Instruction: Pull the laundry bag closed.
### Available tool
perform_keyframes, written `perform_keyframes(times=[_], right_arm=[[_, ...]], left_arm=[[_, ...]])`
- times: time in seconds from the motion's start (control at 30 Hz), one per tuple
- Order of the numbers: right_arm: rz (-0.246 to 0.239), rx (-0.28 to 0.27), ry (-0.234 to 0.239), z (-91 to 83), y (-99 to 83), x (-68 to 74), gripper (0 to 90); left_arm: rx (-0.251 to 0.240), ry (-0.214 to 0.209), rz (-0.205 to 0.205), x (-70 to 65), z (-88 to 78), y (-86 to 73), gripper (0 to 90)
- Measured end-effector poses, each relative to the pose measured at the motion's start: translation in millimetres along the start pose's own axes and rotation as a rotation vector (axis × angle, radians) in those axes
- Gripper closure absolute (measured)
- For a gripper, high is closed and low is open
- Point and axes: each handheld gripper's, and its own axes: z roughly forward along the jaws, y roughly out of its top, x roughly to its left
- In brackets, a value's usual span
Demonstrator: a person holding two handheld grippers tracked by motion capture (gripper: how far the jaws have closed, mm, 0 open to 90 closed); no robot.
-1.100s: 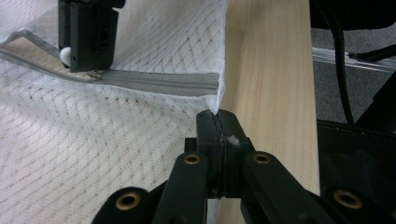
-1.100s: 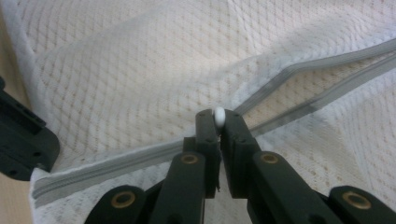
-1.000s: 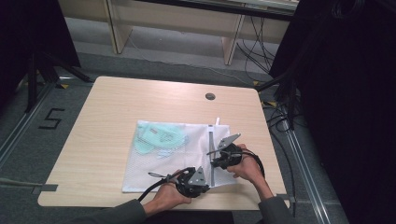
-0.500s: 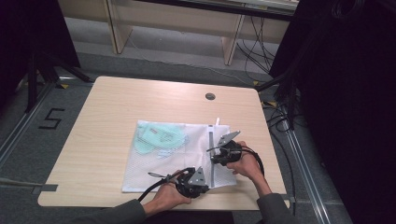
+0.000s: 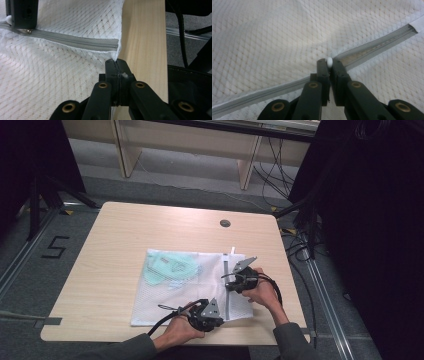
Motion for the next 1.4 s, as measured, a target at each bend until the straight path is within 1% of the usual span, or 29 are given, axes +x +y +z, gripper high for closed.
perform_keyframes(times=[0.07,0.1,0.13,0.2,0.23,0.3,0.33,0.37,0.47,0.5,0.53,0.6,0.67,0.7,0.73,0.77,0.8,0.83,0.97,1.0,1.03,1.1,1.13,1.2,1.23,1.27,1.33,1.37,1.4], right_arm=[[0.015,-0.009,0.011,1.7,-0.4,0.3,86.6],[0.047,0.011,0.033,1.2,-0.3,2.3,86.6],[0.007,-0.015,0.001,2.4,-0.2,-1.6,86.6],[0.002,-0.003,0.005,1.9,1.0,-3.0,86.6],[0.006,-0.022,-0.007,3.9,1.2,-2.9,86.6],[-0.01,0.0,-0.008,3.2,3.7,-4.1,86.6],[-0.011,-0.01,-0.01,5.0,4.2,-3.9,86.6],[-0.007,-0.003,-0.002,4.9,4.8,-4.7,86.6],[0.009,-0.012,0.007,6.2,5.2,-6.6,86.6],[-0.003,-0.014,-0.005,6.4,5.4,-8.4,86.6],[0.009,-0.014,-0.002,6.9,5.4,-9.1,86.6],[0.003,-0.002,-0.009,5.8,5.6,-13.0,86.6],[0.013,-0.02,-0.011,7.3,5.4,-14.5,86.6],[0.022,0.0,0.001,6.5,6.2,-14.3,86.6],[0.011,-0.016,-0.015,7.6,6.5,-16.0,86.6],[0.013,-0.018,-0.016,7.7,7.0,-16.8,86.6],[0.036,-0.005,-0.016,7.3,7.2,-16.5,86.6],[0.014,-0.016,-0.022,7.9,7.5,-19.3,86.6],[0.025,-0.019,-0.029,8.6,8.5,-23.6,86.6],[0.015,-0.007,-0.026,7.7,9.6,-25.6,86.6],[0.023,-0.024,-0.018,8.9,9.6,-26.8,86.6],[0.027,-0.008,-0.019,9.1,10.1,-28.9,86.6],[0.037,-0.019,-0.015,11.5,9.5,-29.2,86.6],[0.031,-0.018,-0.005,11.8,9.8,-30.2,86.6],[0.028,-0.003,-0.019,9.3,10.8,-30.2,86.6],[0.025,-0.022,-0.022,9.9,11.0,-31.1,86.6],[0.034,-0.019,-0.025,9.3,11.4,-31.2,86.6],[0.034,-0.011,-0.038,9.1,11.9,-32.9,86.6],[0.026,-0.024,-0.029,10.3,11.9,-33.2,86.6]], left_arm=[[0.004,0.002,0.006,-0.4,0.1,-0.4,89.1],[0.003,-0.003,0.01,0.0,0.4,-0.2,89.1],[0.002,-0.002,0.008,0.0,0.4,-0.2,89.1],[-0.001,0.002,0.009,0.5,-0.2,-0.2,89.1],[0.003,0.001,0.007,0.9,-1.3,0.3,89.1],[-0.008,-0.007,-0.007,2.2,-2.4,1.1,89.1],[-0.008,-0.007,-0.007,2.2,-2.4,1.1,89.1],[-0.008,0.001,-0.007,3.2,-3.5,1.1,89.1],[-0.01,0.0,-0.013,3.8,-3.7,0.7,89.1],[-0.011,-0.004,-0.015,3.4,-3.6,0.7,89.1],[-0.011,-0.004,-0.014,2.7,-3.4,0.6,89.2],[-0.011,-0.004,-0.005,1.7,-3.0,0.4,89.1],[-0.005,-0.005,-0.004,1.2,-3.3,0.2,89.2],[0.003,-0.009,-0.002,0.8,-3.4,0.1,89.1],[0.003,-0.008,-0.002,-0.1,-2.9,-0.3,89.1],[0.005,-0.012,0.0,-1.0,-2.3,-0.6,89.1],[0.007,-0.009,0.007,-1.6,-1.5,-0.8,89.1],[0.013,-0.013,0.011,-1.7,-0.9,-1.0,89.1],[0.013,-0.019,0.002,-1.2,0.3,-1.4,89.1],[0.012,-0.017,0.0,-0.8,0.3,-1.4,89.1],[0.012,-0.019,-0.002,0.0,0.4,-1.6,89.1],[0.011,-0.017,-0.003,-0.2,0.7,-2.0,89.0],[0.015,-0.016,-0.001,-0.5,0.6,-1.9,89.0],[0.011,-0.021,-0.003,0.0,0.9,-2.0,89.0],[0.012,-0.02,-0.005,0.1,0.1,-1.7,89.0],[0.01,-0.021,-0.007,0.1,-0.1,-1.5,89.0],[0.009,-0.02,-0.007,0.0,-0.1,-1.4,89.0],[0.01,-0.017,-0.005,-0.4,0.1,-1.7,89.0],[0.01,-0.017,-0.005,-0.4,0.1,-1.7,89.0]])
